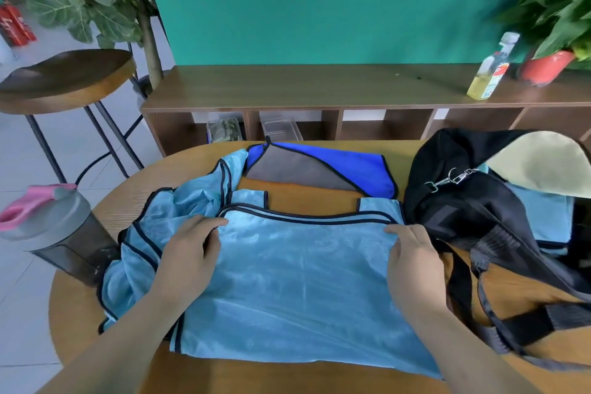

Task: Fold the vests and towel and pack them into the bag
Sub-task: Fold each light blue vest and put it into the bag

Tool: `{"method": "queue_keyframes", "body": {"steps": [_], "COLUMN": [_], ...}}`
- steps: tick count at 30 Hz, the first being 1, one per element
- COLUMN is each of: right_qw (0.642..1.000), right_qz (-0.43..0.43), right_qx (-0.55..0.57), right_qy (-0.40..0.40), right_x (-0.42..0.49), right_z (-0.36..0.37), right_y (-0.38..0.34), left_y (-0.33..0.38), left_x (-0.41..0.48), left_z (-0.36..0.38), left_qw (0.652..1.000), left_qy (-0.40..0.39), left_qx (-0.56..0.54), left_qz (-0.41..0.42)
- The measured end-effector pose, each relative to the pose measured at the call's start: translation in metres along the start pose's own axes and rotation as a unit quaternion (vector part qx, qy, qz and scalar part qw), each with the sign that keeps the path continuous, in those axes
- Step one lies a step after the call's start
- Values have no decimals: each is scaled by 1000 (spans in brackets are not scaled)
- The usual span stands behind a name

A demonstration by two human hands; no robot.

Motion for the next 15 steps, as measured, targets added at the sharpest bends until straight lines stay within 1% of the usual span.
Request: {"method": "queue_keyframes", "body": {"steps": [2,4,6,7,9,10,12,14,15], "right_qw": [1000,1000,999,999,997,996,991,987,988], "right_qz": [-16,-18,-14,-7,10,9,-38,-94,-104], "right_qx": [10,21,26,15,-33,-63,-119,-129,-115], "right_qy": [11,11,-14,-33,-63,-66,-37,0,10], "right_x": [9,24,41,48,57,59,58,58,58], "right_z": [-6,-6,1,6,17,21,27,32,32], "right_y": [-9,-19,-26,-27,-19,-13,4,20,25], "left_y": [11,19,17,14,8,7,10,15,16], "left_x": [14,32,52,60,66,63,49,33,28], "left_z": [-5,-1,14,24,45,55,69,72,71], "left_qw": [999,993,984,982,983,985,994,998,998], "left_qy": [29,53,71,68,30,6,-24,-42,-47], "left_qx": [-40,-88,-122,-124,-106,-91,-39,15,29], "left_qz": [-18,-53,-105,-128,-148,-145,-102,-53,-37]}}
Point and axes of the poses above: each hand's wrist, its own x-axis towards the middle knuckle, its own z-axis out of the palm, y = z × x, the point moved 1 cm from there along x, towards the middle knuckle, and after that the axes turned 13 degrees about z, right-handed, at the moved point
